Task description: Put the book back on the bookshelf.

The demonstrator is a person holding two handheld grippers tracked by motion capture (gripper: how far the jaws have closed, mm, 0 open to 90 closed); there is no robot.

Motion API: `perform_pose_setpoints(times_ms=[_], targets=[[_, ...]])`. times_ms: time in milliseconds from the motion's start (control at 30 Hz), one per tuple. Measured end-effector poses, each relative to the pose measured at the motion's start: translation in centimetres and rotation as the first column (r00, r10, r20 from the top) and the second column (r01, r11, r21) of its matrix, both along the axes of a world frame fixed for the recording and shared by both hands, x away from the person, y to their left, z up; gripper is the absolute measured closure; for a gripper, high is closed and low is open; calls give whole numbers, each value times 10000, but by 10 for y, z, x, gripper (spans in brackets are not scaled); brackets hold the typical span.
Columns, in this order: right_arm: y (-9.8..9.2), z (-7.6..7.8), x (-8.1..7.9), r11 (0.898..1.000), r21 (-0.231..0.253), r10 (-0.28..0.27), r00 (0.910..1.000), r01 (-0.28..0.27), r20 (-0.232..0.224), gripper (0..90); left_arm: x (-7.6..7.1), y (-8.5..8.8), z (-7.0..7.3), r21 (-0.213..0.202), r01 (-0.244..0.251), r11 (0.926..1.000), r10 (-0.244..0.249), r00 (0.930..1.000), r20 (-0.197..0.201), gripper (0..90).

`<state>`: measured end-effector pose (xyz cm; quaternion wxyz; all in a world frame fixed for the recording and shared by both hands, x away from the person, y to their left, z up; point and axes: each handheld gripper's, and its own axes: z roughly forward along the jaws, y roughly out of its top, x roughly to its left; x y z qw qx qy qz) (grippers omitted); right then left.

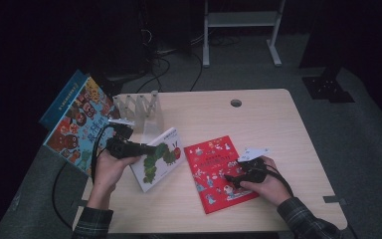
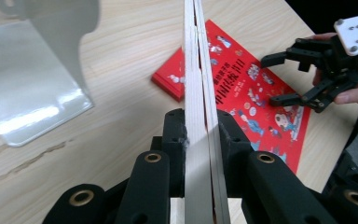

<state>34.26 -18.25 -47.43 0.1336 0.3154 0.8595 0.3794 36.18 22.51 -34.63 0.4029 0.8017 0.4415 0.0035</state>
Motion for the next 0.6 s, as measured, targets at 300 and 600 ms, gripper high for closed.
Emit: perform_pose_setpoints(times_ms=[300,600], targets=[[0,0,0,10000,15,8,10000,-8,20,198,0,19,5,267,-530,9982,526,9985,158,764],[0,0,0,10000,20,9,10000,-9,22,198,-1,35,6,508,-991,9938,981,9949,232,764]])
